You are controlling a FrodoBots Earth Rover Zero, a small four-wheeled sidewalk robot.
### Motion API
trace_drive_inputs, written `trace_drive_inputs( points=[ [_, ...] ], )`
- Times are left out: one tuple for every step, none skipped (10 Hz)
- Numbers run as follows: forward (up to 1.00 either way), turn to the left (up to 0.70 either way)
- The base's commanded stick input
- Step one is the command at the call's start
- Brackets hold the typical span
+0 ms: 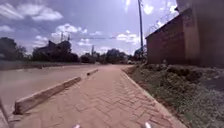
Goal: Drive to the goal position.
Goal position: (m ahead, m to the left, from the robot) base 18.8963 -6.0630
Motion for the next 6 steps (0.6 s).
trace_drive_inputs(
  points=[
    [0.5, 0.0],
    [0.5, 0.0],
    [0.5, 0.0],
    [0.5, 0.0],
    [0.5, 0.0],
    [0.5, 0.0]
  ],
)
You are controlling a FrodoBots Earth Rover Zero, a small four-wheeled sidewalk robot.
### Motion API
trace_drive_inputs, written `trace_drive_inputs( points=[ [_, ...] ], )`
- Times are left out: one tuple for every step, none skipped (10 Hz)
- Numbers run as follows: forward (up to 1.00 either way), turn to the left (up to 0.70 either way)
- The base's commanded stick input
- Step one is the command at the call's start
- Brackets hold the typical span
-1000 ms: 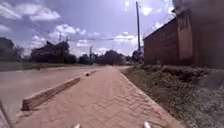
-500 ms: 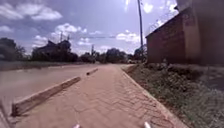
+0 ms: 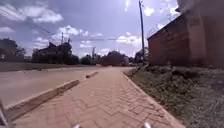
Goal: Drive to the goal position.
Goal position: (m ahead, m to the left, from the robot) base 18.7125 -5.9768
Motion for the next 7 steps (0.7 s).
trace_drive_inputs(
  points=[
    [0.5, 0.0],
    [0.5, 0.0],
    [0.5, 0.0],
    [0.5, 0.0],
    [0.5, 0.0],
    [0.5, 0.0],
    [0.5, 0.0]
  ],
)
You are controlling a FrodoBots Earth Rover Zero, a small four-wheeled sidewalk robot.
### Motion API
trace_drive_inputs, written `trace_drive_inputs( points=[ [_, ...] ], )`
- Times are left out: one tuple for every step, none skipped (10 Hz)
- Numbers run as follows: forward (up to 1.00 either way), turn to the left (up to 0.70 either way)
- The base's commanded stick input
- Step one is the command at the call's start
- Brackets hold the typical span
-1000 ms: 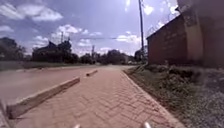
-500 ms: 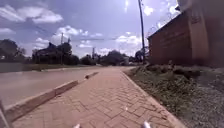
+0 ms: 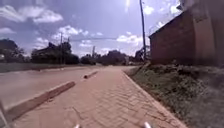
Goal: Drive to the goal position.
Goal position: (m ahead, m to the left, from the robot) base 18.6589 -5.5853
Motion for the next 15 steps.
trace_drive_inputs(
  points=[
    [0.5, 0.0],
    [0.5, 0.0],
    [0.5, 0.0],
    [0.5, 0.0],
    [0.5, 0.0],
    [0.5, 0.0],
    [0.5, 0.0],
    [0.5, 0.0],
    [0.5, 0.0],
    [0.5, 0.0],
    [0.5, 0.0],
    [0.5, 0.0],
    [0.5, 0.0],
    [0.5, 0.0],
    [0.5, 0.0]
  ],
)
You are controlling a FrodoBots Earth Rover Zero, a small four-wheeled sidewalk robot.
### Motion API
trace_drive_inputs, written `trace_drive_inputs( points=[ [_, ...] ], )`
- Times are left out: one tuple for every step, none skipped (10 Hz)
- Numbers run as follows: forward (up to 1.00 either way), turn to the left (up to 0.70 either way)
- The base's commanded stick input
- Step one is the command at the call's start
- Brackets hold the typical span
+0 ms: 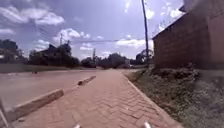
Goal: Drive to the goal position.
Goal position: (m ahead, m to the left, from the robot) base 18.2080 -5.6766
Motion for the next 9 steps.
trace_drive_inputs(
  points=[
    [0.5, 0.0],
    [0.5, 0.0],
    [0.5, 0.0],
    [0.5, 0.0],
    [0.5, 0.0],
    [0.5, 0.0],
    [0.5, 0.0],
    [0.5, 0.0],
    [0.5, 0.0]
  ],
)
